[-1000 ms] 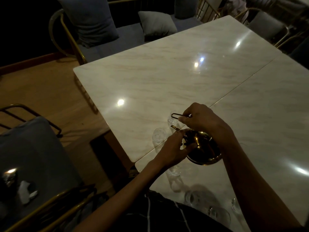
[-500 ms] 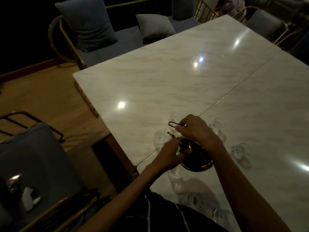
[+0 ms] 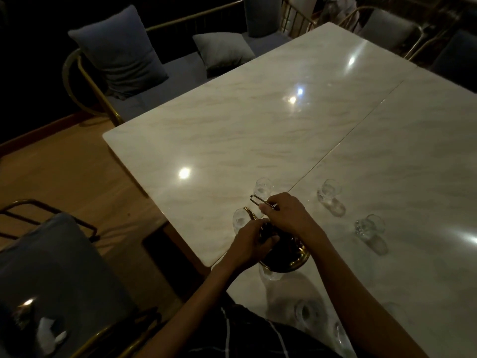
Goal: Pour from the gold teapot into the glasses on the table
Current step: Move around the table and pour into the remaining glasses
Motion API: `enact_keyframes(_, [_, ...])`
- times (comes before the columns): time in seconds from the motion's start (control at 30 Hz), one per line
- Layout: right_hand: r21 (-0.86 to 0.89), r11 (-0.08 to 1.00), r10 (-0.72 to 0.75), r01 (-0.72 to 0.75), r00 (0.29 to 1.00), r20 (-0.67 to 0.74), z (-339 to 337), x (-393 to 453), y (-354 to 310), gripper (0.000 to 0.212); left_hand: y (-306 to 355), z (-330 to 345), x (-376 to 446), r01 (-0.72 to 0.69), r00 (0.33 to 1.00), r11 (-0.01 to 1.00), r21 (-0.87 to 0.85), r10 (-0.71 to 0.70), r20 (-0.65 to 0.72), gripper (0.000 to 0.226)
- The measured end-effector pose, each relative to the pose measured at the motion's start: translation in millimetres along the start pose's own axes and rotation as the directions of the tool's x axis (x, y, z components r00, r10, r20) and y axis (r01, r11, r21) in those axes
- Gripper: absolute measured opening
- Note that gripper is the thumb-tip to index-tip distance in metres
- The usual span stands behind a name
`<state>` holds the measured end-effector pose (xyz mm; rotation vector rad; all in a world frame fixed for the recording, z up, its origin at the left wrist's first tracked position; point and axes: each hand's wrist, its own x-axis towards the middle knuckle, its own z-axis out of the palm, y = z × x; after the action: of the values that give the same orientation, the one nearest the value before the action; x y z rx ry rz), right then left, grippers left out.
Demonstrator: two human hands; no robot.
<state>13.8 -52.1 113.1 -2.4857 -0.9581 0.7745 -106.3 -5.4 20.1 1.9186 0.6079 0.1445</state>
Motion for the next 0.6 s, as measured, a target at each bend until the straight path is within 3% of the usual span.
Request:
enact_keyframes(0.3, [0.217, 0.973, 0.103, -0.081, 0.990, -0.093, -25, -14, 29, 0.028, 9, 7, 27, -0.107, 0.994, 0.994, -0.004, 0.107, -0.014, 0.041])
enact_keyframes(0.6, [0.498, 0.851, 0.332, -0.169, 0.907, -0.259, -31, -47, 87, 0.021, 27, 43, 52, -0.183, 0.958, 0.983, -0.006, 0.180, 0.223, 0.043])
